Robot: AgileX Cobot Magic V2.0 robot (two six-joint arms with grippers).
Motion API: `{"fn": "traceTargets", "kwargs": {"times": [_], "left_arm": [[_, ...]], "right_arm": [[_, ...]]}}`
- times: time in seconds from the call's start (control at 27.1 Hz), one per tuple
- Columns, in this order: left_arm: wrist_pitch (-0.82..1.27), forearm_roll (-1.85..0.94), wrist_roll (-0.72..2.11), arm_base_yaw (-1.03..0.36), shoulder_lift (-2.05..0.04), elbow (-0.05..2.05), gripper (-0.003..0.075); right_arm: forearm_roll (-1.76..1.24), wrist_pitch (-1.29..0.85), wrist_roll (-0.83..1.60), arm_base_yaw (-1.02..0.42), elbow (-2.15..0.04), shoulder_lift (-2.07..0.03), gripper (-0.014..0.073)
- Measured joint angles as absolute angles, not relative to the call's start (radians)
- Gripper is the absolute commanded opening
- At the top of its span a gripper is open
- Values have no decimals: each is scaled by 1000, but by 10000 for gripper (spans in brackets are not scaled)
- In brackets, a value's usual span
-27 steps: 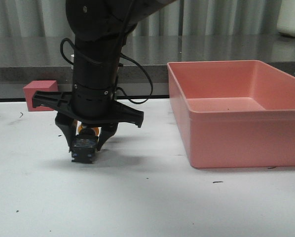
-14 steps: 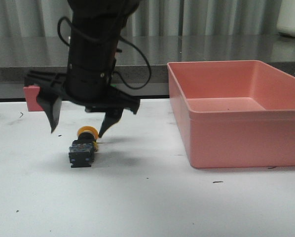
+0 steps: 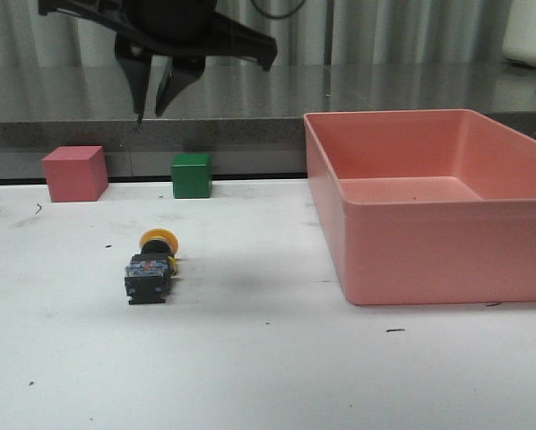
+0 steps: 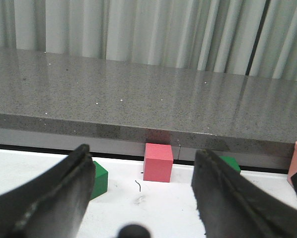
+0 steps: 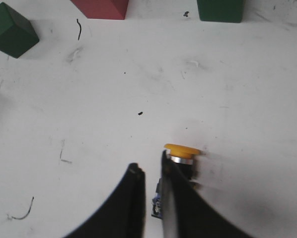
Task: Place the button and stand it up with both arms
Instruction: 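Raise and withdraw the open right gripper from the button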
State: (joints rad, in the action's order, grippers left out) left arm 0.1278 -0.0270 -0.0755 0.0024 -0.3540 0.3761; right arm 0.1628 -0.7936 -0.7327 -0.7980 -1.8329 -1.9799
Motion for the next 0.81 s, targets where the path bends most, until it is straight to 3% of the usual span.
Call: {"fn": "traceTargets", "kwargs": {"times": [0.44,0.81], "left_arm": [[128,-27,-76,2,-354,376,417],[128,-27,-76,2,-354,376,417]], "right_arm": [[164,-974,-469,-708,-1813,-1796,-62],[170,-953,-443,-422,-1448,-1523,-62]]}}
